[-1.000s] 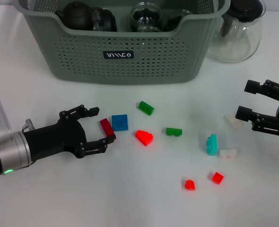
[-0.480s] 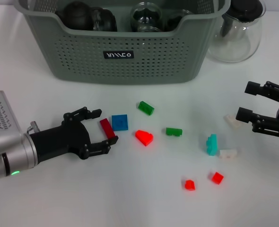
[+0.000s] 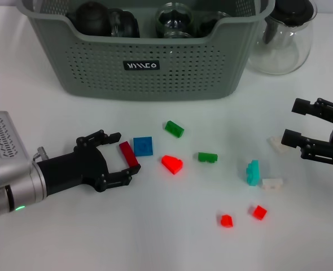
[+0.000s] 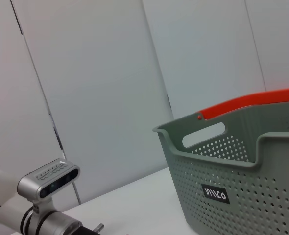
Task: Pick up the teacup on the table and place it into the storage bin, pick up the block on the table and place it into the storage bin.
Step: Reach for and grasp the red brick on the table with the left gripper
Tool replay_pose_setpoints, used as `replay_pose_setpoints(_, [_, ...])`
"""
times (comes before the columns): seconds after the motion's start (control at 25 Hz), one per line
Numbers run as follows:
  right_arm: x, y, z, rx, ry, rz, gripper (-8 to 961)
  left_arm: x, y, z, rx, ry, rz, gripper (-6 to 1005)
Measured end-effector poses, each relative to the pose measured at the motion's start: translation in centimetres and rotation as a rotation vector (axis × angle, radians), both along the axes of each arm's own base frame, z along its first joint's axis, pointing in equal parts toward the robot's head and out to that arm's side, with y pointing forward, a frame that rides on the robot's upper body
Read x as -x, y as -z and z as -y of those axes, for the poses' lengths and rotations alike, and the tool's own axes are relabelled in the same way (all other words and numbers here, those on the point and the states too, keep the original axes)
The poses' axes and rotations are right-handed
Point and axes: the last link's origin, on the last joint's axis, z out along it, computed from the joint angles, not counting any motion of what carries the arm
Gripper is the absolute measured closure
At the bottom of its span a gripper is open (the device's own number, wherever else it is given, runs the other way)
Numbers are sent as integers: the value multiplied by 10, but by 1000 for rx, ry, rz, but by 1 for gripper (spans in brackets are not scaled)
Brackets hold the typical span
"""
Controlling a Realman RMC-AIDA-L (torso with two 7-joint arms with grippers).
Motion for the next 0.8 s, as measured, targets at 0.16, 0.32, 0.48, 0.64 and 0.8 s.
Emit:
replay_pose_setpoints(0.16, [0, 0, 0, 1, -1, 0, 85, 0, 0, 0, 0, 1, -1, 158])
replay_pose_setpoints(0.32, [0, 0, 0, 1, 0, 1, 85, 0, 1, -1, 0, 0, -2, 158])
replay_pose_setpoints(0.48, [0, 0, 0, 1, 0, 2, 86, -2, 4, -1, 4, 8, -1, 158])
replay_pose_setpoints(0.64, [0, 0, 0, 1, 1, 1, 85, -3, 4, -2, 3, 12, -3, 157])
replay_pose_setpoints(0.8, [-1, 0, 1, 1, 3, 2, 85, -2, 6, -3, 2, 2, -12, 157])
